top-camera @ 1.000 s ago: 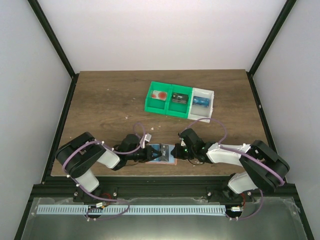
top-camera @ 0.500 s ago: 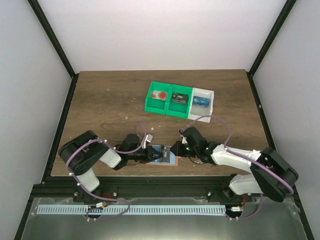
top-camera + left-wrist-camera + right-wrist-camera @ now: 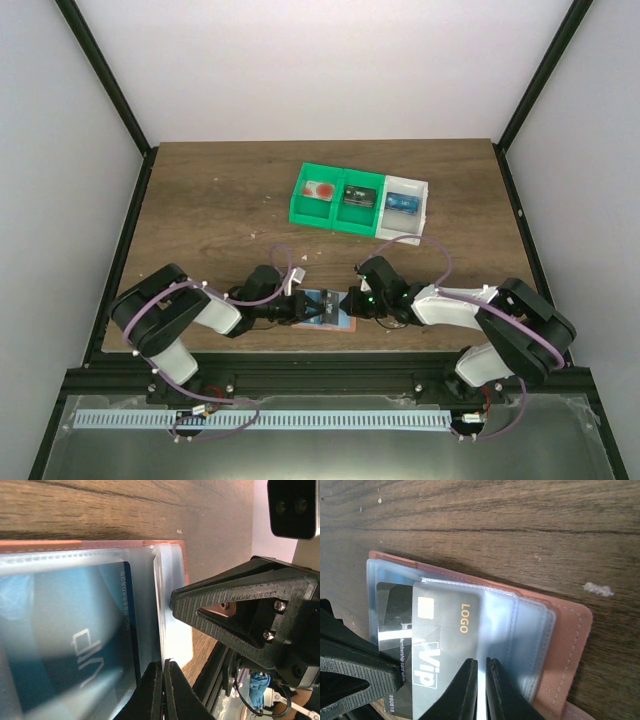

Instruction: Take the credit cards out of the card holder

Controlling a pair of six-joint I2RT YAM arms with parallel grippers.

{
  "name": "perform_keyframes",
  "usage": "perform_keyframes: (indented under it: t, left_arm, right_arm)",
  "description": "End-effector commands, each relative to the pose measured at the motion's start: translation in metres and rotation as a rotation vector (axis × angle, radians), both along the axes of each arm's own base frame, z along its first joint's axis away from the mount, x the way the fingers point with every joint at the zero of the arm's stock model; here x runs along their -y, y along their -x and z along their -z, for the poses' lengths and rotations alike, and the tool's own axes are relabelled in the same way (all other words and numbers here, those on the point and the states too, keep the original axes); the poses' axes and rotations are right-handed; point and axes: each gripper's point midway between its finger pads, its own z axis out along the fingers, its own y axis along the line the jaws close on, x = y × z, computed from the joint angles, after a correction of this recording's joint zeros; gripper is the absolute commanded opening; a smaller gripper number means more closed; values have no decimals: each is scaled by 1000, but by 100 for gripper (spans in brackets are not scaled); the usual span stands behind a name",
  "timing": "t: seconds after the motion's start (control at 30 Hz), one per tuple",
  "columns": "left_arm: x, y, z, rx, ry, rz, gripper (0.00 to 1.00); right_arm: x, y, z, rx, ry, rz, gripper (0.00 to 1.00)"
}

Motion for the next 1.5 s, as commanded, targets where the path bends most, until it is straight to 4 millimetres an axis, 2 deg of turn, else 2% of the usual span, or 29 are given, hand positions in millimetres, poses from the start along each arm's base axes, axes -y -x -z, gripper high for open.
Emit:
perform_keyframes:
  t: [0.0,0.43,0.63,0.73,0.87,1.03,1.1,1.17,1.3,1.47]
  left_arm:
    - [-6,-8,-3,53,-29,-13,0]
    - [-30,-10,2,29,-114,-86,0]
    - [-40,-19,-16,81,-122,-152,0]
    - [-44,-23,-26,111,-119,-182,0]
    - [-49,-27,-38,154,-98,-224,0]
    - [-49,-24,-68,174,51,-272,0]
    - [-48,-22,-86,191,133,-280,0]
    - [-48,-20,-103,213,201,-283,0]
    - [-50,-18,-125,247,271,-291,0]
    - [-59,-15,-141,282,344,-331,0]
  right_arm:
    - [24,4,28,-64,122,55,8]
    - [28,-4,20,-25,142,71,7]
    - [22,-7,10,-8,109,65,7]
    - [15,-12,-9,27,58,55,8]
    - [-5,-16,-51,126,-89,-3,17]
    - [-31,-3,-108,181,-366,-84,31]
    - [-37,3,-122,165,-468,-98,38]
    - [-43,6,-131,135,-543,-99,43]
    - [-49,6,-139,108,-594,-94,50]
    - [-56,4,-147,106,-616,-100,56]
